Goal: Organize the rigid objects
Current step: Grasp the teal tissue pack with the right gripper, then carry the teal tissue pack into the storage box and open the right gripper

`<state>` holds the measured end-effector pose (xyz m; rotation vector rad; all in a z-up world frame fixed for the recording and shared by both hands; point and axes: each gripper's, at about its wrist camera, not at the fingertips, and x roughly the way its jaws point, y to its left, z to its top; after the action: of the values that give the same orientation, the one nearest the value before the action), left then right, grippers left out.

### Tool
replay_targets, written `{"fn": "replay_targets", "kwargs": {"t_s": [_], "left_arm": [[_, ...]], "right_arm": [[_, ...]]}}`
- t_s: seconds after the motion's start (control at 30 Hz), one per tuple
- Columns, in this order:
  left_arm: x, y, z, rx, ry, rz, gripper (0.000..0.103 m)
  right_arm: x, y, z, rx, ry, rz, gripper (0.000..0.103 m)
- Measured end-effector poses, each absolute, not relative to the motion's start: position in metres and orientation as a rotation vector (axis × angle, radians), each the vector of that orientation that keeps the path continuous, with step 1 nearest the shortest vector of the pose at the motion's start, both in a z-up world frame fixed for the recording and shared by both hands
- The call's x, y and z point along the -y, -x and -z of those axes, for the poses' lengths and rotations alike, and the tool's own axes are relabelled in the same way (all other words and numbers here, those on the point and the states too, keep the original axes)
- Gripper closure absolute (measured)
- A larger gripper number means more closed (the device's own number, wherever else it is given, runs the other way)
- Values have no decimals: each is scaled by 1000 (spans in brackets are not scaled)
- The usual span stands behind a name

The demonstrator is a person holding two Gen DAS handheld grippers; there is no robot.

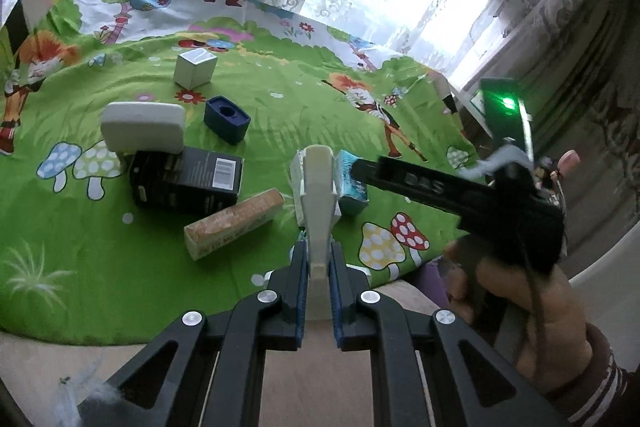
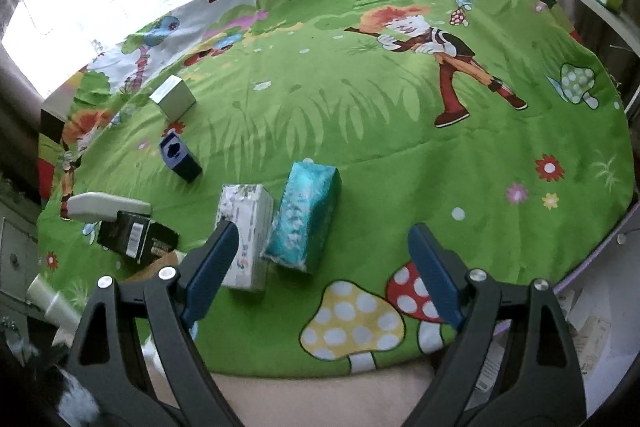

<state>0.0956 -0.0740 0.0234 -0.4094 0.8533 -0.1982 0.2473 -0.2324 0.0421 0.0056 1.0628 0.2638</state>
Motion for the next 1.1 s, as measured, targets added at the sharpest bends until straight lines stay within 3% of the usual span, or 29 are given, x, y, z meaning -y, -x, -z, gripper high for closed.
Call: {"fn": "replay_targets", "kwargs": {"t_s": [0.3, 0.4, 0.47, 0.57, 1.1], "left_arm": [[71, -94, -22, -846, 431, 205, 92], [71, -93, -22, -843, 432, 204, 92], [70, -93, -22, -843, 434, 203, 92], [70, -93, -22, -842, 433, 202, 92], [82, -87, -32, -826, 450, 227, 92]], "right_arm": [[224, -260, -27, -1106, 29, -238, 24], [223, -264, -19, -1134, 30, -237, 32], [223, -265, -15, -1152, 30, -240, 50], [222, -262, -15, -1149, 35, -255, 66], [262, -212, -52, -1021, 22, -295, 66]]}}
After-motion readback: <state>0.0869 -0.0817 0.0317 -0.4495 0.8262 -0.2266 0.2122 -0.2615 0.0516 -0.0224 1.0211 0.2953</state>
